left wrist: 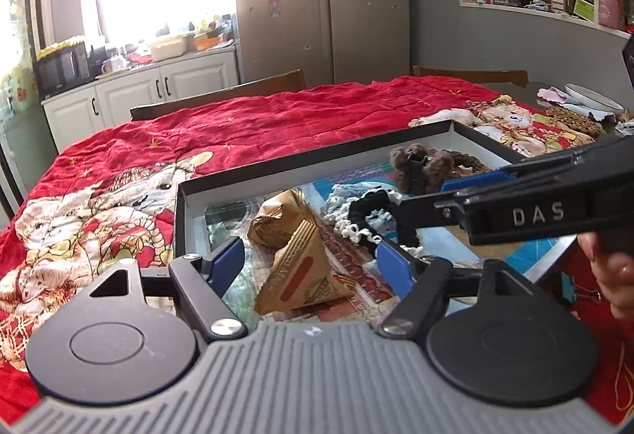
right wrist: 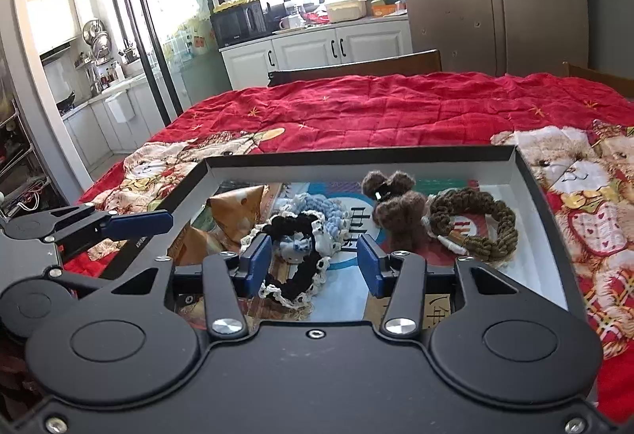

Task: Organize objects
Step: 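Lower both items into the box and open both tools, then withdraw both open tools up and out of the box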

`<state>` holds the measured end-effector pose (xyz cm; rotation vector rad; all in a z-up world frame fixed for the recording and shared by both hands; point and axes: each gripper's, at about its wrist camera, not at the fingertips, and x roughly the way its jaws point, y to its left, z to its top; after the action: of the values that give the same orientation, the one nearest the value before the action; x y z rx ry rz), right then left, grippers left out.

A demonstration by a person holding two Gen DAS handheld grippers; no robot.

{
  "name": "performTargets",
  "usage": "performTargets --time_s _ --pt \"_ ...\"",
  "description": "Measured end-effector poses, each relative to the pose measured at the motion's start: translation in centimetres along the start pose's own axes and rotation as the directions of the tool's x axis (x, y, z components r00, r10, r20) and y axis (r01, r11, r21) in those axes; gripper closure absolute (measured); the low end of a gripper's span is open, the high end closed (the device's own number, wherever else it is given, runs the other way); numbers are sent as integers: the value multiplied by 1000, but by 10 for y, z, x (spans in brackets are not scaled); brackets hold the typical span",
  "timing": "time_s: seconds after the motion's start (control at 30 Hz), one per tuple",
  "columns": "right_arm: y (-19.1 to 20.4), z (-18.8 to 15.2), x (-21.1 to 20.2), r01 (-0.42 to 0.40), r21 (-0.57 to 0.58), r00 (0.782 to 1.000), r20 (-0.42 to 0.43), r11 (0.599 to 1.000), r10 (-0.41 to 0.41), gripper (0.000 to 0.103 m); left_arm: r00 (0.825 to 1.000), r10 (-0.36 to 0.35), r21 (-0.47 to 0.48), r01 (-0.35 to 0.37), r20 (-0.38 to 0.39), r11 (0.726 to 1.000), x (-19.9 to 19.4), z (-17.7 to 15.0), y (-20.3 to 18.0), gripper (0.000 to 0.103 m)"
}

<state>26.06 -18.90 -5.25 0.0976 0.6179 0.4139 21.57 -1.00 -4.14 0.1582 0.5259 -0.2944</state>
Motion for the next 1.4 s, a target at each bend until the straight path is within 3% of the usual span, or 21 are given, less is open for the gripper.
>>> performTargets --time_s 0.43,1.4 --pt "-8 7 -26 -2 35 1000 20 999 1 56 1000 6 -6 -6 28 1000 -16 4 0 16" --pt "4 -1 -88 -28 -12 997 66 1000 28 55 996 35 23 -37 84 999 -65 12 -10 12"
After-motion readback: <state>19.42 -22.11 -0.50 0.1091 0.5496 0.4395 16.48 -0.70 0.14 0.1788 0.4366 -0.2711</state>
